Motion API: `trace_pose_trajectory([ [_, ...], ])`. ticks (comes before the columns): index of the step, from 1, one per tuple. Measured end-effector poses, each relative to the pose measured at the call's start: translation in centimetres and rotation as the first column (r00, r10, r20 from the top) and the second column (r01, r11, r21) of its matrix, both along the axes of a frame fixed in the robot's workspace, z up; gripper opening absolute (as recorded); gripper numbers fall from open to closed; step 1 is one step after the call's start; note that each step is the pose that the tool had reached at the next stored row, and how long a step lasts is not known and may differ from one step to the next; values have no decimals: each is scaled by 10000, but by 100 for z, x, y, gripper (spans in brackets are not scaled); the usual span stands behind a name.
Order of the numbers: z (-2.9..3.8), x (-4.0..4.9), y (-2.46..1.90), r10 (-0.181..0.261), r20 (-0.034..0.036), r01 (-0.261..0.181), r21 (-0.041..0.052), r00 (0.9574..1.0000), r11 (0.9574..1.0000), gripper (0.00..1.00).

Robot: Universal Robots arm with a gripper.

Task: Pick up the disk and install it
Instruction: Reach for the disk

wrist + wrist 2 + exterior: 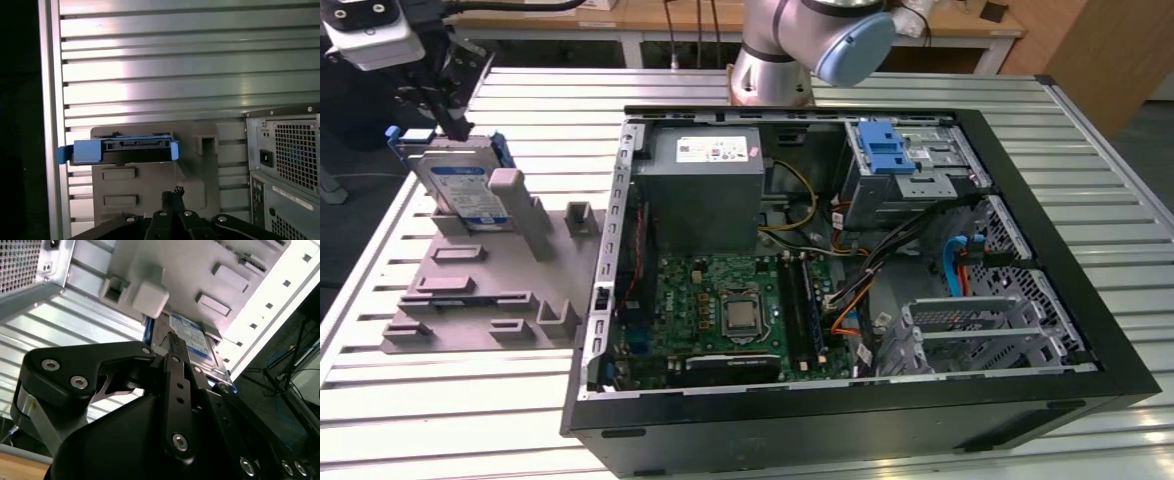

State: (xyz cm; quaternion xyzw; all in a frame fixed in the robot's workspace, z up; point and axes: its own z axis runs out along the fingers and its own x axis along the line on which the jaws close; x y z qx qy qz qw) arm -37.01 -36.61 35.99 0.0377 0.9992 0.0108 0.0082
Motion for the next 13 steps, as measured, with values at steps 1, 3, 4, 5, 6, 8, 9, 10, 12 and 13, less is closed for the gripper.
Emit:
trace_pose_trajectory([
  [1,-5,-41,18,-2,-2,2,1,10000,10000,11],
  [3,-13,-119,61,-1,-1,1,2,10000,10000,11],
  [4,-15,-152,82,0,-5,0,2,10000,10000,11],
  [5,-19,-189,102,-1,-10,1,2,10000,10000,11],
  [6,-22,-221,119,-2,-17,2,2,10000,10000,11],
  [8,-30,-281,159,-1,-36,1,1,10000,10000,11],
  [9,-33,-311,177,0,-45,0,1,10000,10000,11],
  [10,-37,-343,195,-1,-54,1,1,10000,10000,11],
  [12,-43,-409,229,-2,-72,2,1,10000,10000,11],
  [13,-46,-441,242,-1,-79,1,2,10000,10000,11],
])
